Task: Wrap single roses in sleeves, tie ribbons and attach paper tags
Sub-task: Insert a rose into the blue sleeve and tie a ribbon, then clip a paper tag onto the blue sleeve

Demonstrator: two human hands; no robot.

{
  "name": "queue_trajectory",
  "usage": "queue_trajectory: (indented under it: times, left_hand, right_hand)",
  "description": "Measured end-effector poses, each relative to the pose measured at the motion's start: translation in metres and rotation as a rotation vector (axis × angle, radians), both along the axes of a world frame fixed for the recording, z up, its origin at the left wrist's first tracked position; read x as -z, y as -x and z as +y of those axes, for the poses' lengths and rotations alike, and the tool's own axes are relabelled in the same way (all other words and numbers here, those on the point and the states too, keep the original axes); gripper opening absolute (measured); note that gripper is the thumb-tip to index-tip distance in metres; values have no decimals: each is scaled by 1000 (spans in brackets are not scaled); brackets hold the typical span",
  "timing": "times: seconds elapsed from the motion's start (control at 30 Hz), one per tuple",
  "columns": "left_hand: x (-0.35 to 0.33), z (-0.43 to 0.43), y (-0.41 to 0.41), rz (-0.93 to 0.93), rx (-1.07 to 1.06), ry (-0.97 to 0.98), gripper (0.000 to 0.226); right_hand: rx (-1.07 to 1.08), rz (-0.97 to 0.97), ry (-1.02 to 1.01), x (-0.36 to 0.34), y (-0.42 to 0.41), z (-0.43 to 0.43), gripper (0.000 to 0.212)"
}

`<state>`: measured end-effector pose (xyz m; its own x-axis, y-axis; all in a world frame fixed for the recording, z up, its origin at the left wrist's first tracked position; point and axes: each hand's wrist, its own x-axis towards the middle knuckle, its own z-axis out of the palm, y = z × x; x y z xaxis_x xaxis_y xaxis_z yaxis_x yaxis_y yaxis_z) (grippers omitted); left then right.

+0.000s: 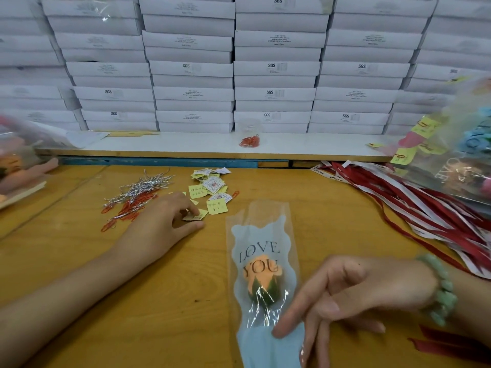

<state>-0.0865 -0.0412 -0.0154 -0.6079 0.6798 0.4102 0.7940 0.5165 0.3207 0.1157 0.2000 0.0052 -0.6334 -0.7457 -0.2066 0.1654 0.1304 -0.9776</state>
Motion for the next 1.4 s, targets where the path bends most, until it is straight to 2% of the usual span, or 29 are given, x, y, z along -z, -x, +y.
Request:
queue_trajectory:
  times: [0.17, 0.27, 0.43, 0.6, 0.7, 0.8, 0.9, 1.0, 1.1, 1.23, 1.33, 1.4]
  left_hand:
    - [-5, -1, -9, 231, 17, 162, 23]
    - [-6, -1, -15, 314, 4, 192, 23]
    - [-5, -1, -19, 289, 11, 79, 15]
    - [-3, 0, -20, 243, 147, -107, 19]
    - [-2, 1, -21, 249, 219, -155, 20]
    - [-2, 2, -23, 270, 261, -167, 19]
    - [-2, 3, -27, 304, 302, -92, 33]
    - [-3, 5, -31, 341, 339, -21, 42]
    - [-3, 6, -32, 350, 344, -6, 41]
    - [-3, 6, -32, 330, 353, 5, 55]
    - [-4, 7, -33, 299, 370, 53, 59]
    - [-4, 8, -34, 321, 380, 88, 60]
  right_hand:
    - [-42, -60, 31, 2, 0, 2, 51]
    - [29, -78, 88, 2, 2, 6, 48]
    - [370, -30, 247, 8, 5, 12, 38]
    - [691, -8, 267, 11, 15, 10, 38]
    - [842, 28, 273, 11, 25, 2, 35]
    - [1162, 196, 202, 9, 40, -1, 32]
    - [1402, 504, -52, 1, 59, -2, 34]
    - [1360, 737, -216, -10, 75, -11, 21]
    - [1163, 754, -399, -3, 89, -24, 21]
    - [1151, 753, -415, 11, 95, -31, 22]
    - [1130, 777, -399, 13, 95, -29, 15]
    - [1159, 754, -347, 13, 95, -28, 19]
